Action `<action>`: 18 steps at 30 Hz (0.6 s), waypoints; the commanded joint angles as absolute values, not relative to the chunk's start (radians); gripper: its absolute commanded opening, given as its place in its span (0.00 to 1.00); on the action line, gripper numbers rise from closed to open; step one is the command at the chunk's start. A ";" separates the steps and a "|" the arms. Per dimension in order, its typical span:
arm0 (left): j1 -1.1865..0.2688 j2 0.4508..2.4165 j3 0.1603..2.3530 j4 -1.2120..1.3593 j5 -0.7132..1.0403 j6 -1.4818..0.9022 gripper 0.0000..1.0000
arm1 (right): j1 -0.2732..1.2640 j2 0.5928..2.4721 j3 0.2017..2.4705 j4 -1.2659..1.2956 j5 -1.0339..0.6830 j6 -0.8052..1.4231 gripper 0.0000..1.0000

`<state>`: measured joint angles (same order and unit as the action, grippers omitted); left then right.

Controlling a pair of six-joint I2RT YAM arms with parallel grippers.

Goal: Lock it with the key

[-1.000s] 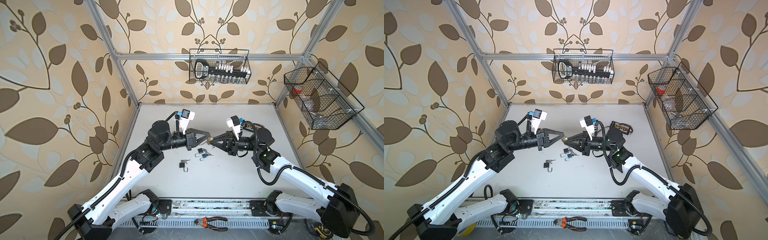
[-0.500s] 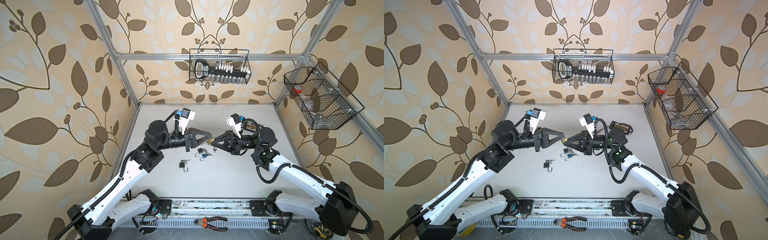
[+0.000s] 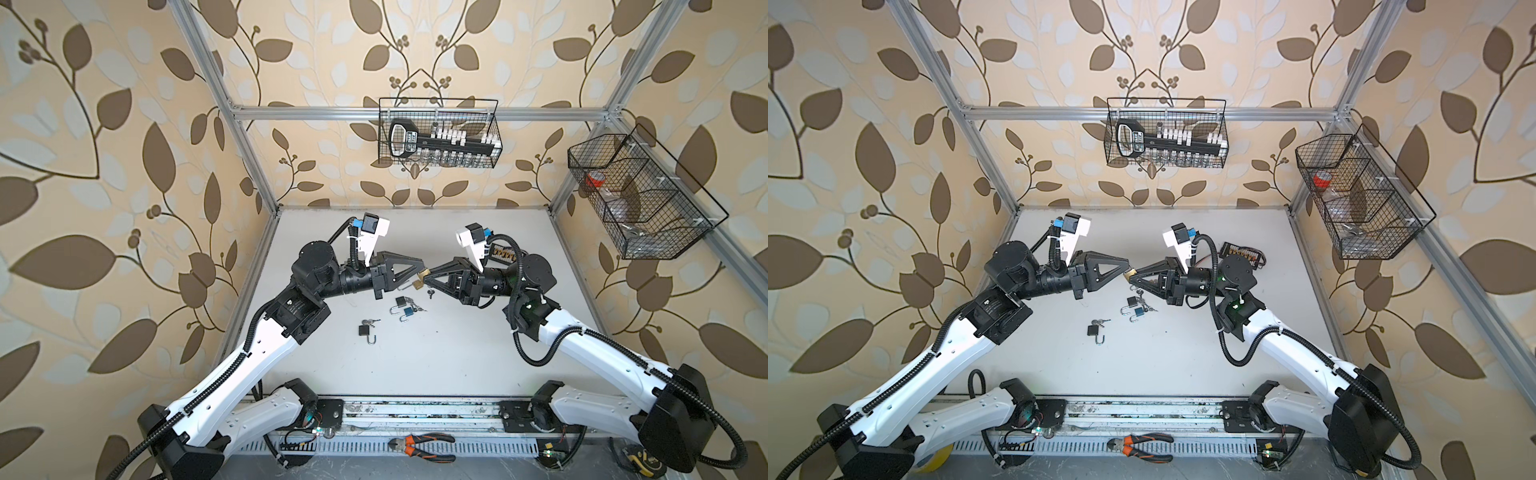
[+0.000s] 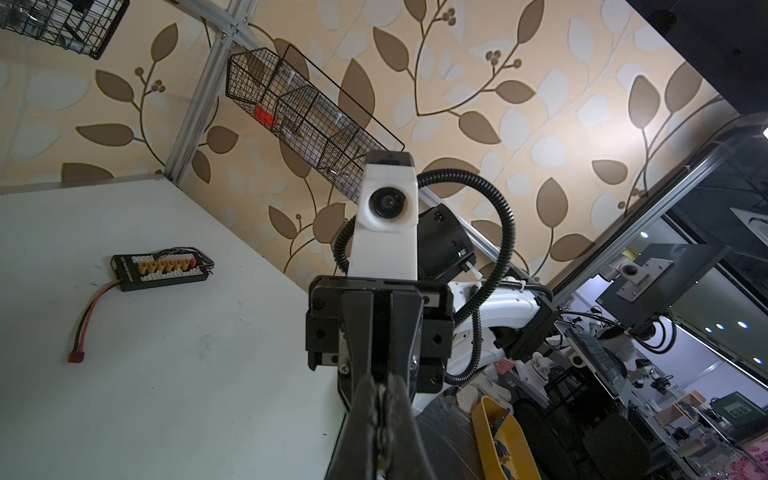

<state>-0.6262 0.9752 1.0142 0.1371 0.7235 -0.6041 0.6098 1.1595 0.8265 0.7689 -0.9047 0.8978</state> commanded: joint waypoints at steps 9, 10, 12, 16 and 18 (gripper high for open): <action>-0.824 1.052 0.937 0.013 0.760 -0.547 0.00 | 0.594 1.223 1.078 0.862 -0.820 0.913 0.00; -0.824 1.043 0.934 0.020 0.748 -0.550 0.00 | 0.591 1.218 1.070 0.856 -0.821 0.913 0.00; -0.821 1.003 0.941 -0.017 0.667 -0.532 0.00 | 0.588 1.201 1.042 0.839 -0.824 0.893 0.00; -0.746 0.932 0.988 -0.038 0.626 -0.538 0.00 | 0.589 1.128 0.945 0.720 -0.841 0.793 0.00; -0.708 0.919 1.025 -0.036 0.642 -0.552 0.00 | 0.588 1.089 0.892 0.670 -0.856 0.754 0.00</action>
